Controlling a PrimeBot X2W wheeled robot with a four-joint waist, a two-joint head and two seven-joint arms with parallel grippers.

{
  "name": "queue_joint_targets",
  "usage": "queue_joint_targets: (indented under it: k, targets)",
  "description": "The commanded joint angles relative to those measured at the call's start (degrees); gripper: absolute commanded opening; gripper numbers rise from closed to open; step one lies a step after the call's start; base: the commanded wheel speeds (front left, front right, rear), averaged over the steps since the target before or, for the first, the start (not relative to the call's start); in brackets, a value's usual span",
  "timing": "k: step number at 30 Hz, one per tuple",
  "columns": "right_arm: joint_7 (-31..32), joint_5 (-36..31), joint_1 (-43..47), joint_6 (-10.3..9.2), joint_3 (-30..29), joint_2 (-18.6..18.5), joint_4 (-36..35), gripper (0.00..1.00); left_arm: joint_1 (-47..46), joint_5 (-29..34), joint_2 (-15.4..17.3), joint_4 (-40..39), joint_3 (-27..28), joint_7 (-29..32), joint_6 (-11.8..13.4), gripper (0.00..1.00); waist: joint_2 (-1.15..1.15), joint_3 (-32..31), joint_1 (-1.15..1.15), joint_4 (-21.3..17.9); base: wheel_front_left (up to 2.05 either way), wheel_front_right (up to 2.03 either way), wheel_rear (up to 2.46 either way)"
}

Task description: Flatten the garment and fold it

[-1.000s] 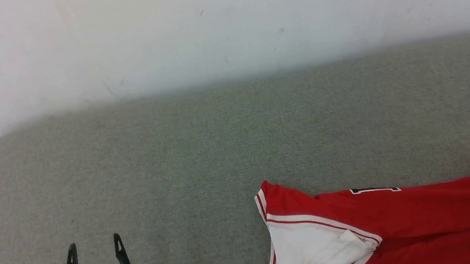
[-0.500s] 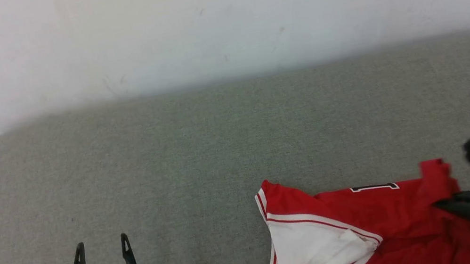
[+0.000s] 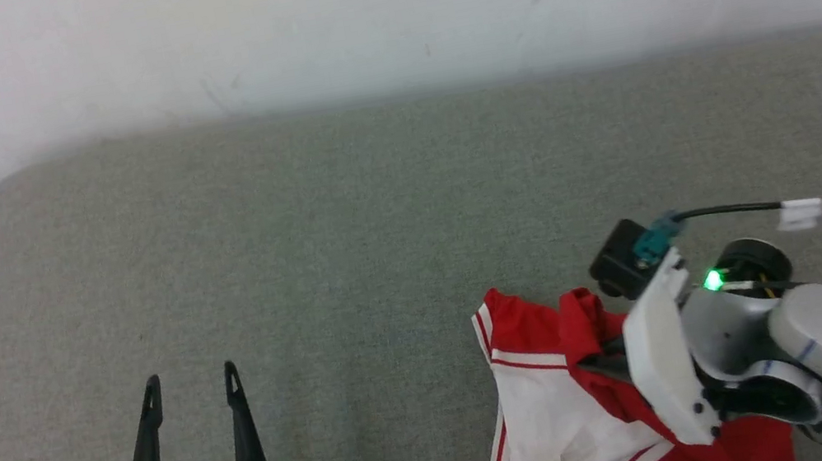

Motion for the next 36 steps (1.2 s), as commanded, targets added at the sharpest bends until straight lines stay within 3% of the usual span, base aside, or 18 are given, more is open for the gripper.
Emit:
queue_joint_targets:
  k: [1,9,14,16,17,22,26,31,36]
  targets:
    - [-0.45,-0.26,-1.33,-0.03,0.99,0.85,1.58,0.00,-1.11,0.51,-0.39,0.26,-0.17,-0.27,-0.17,1.00,0.01,1.56,-0.01,1.37,0.00,0.00,0.00]
    - [-3.75,-0.18,-5.53,-0.03,9.38,7.22,19.34,0.00,-3.05,0.89,-1.35,0.93,-0.79,-0.27,-0.14,1.00,0.01,3.63,-0.01,2.92,0.00,0.00,0.00]
    - [-6.32,0.87,-5.98,-0.03,14.65,8.42,24.45,0.00,-3.25,0.68,-1.43,1.59,-0.46,-0.27,-0.16,1.00,0.01,3.58,-0.01,2.66,0.00,0.00,0.00]
    - [-8.29,1.41,-6.56,-0.03,16.20,8.24,24.51,0.46,-2.82,0.64,-1.41,1.81,-0.18,-0.27,-0.04,1.00,0.01,3.01,-0.01,2.06,0.00,0.00,0.00]
    - [-9.55,1.90,-6.83,-0.03,16.54,8.02,24.19,1.00,-2.60,0.59,-1.38,1.97,-0.08,-0.27,-0.06,1.00,0.01,2.66,-0.01,1.73,0.00,0.00,0.00]
    - [-17.18,3.26,-8.31,-0.03,16.98,4.61,19.46,1.00,-1.03,0.56,-1.29,2.54,0.60,-0.27,0.17,1.00,0.01,0.00,-0.01,-0.55,0.00,0.00,0.00]
    - [-23.51,4.12,-8.48,-0.03,14.08,0.69,14.38,1.00,0.58,0.29,-1.14,2.46,1.43,-0.27,0.38,1.00,0.01,-2.17,-0.01,-2.78,0.00,0.00,0.00]
    - [-31.63,1.09,-7.29,-0.03,6.63,-2.94,12.15,1.00,2.26,0.11,-1.24,2.12,2.11,-0.27,0.38,1.00,0.01,-4.12,-0.01,-5.34,0.00,0.00,0.00]
    - [-41.37,-5.17,-3.14,-0.03,-4.86,-2.34,13.95,1.00,3.29,0.09,-1.47,1.88,2.49,-0.27,0.29,1.00,0.01,-5.49,-0.01,-7.14,0.00,0.00,0.00]
